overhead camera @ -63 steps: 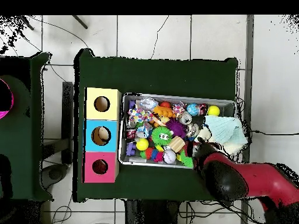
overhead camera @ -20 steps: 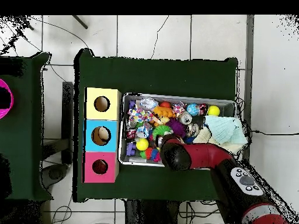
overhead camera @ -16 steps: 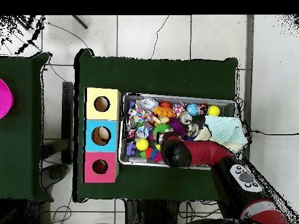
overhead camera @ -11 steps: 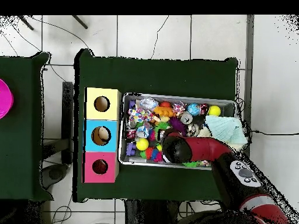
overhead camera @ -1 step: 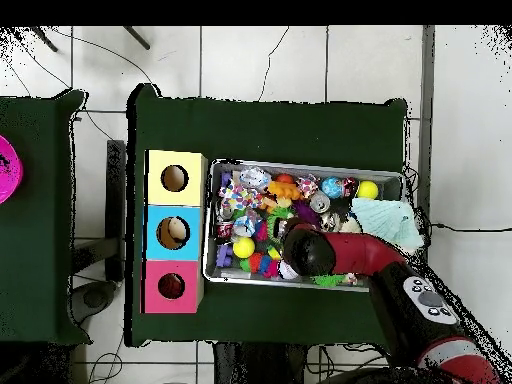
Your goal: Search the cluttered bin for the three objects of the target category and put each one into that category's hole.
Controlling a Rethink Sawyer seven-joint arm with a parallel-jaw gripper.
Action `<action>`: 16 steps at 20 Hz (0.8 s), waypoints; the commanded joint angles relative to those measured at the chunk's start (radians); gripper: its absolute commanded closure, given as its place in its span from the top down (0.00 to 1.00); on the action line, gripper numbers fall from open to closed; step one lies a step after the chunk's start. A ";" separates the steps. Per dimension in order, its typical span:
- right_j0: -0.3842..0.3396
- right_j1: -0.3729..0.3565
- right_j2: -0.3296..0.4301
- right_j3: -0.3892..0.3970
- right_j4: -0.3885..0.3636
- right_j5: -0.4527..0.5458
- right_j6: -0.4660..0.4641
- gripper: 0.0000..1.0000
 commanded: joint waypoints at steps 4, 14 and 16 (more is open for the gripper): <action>-0.311 -0.099 0.312 0.020 0.102 0.137 -0.120 0.00; -0.393 -0.266 0.386 -0.058 0.104 0.457 -0.304 0.00; -0.435 -0.285 0.424 -0.044 0.100 0.461 -0.324 0.00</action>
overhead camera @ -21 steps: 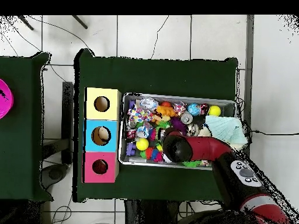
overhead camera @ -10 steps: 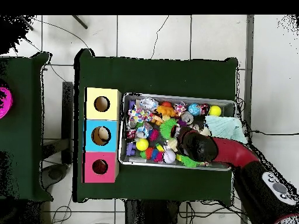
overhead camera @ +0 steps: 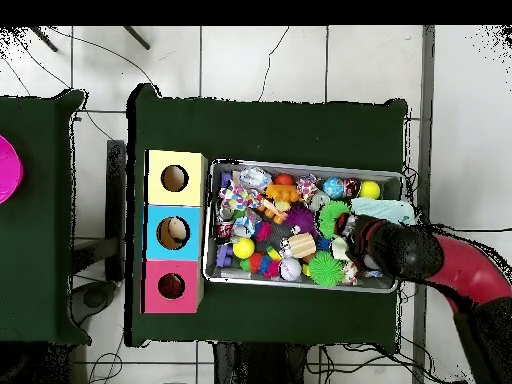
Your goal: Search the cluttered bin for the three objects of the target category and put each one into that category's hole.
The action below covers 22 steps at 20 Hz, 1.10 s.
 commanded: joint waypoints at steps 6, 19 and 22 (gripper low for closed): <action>-0.100 -0.142 0.182 -0.070 0.008 0.166 -0.295 0.00; -0.135 -0.142 0.213 0.010 -0.050 0.096 -0.247 0.00; -0.135 -0.136 0.211 0.029 -0.067 0.065 -0.229 0.00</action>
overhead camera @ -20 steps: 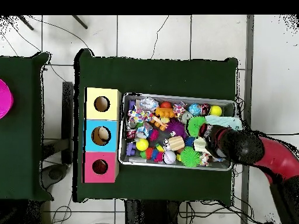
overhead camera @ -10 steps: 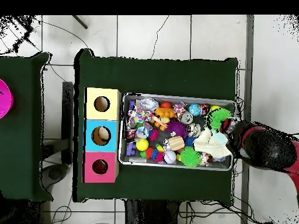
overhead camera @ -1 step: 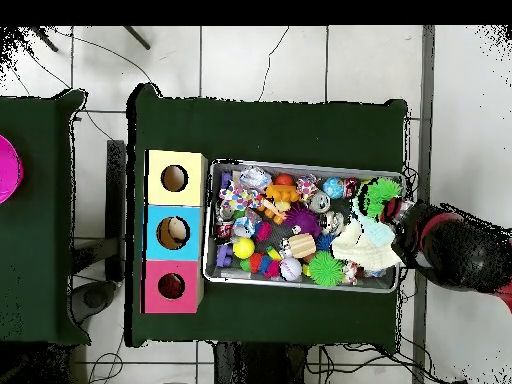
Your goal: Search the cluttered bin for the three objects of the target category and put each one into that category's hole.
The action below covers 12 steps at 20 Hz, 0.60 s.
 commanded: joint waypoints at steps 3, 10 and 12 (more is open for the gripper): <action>-0.003 0.002 0.064 0.073 -0.073 0.005 -0.210 0.00; 0.039 0.016 0.028 0.099 -0.122 -0.037 -0.126 0.00; 0.048 0.006 0.020 0.118 -0.137 -0.064 -0.094 0.00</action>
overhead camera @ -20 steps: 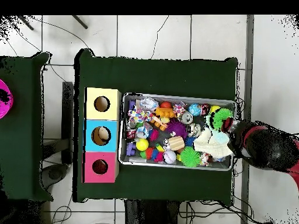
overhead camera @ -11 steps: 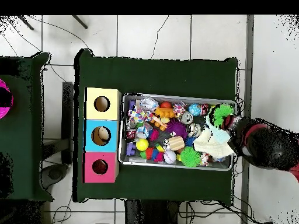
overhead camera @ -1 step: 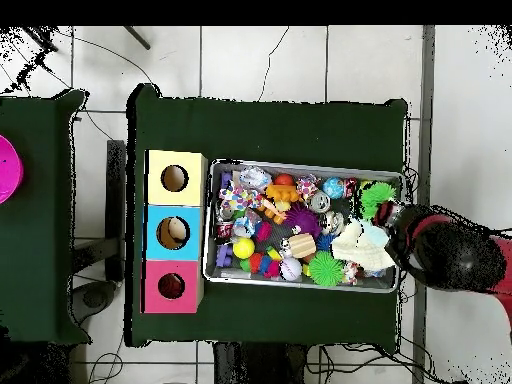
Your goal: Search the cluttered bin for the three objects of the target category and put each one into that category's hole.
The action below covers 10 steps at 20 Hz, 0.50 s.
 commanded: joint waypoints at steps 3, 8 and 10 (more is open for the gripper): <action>0.047 -0.002 0.004 0.122 -0.090 -0.118 -0.049 1.00; 0.068 -0.005 -0.021 0.143 -0.079 -0.150 0.010 1.00; 0.080 -0.006 -0.030 0.153 -0.078 -0.159 0.018 1.00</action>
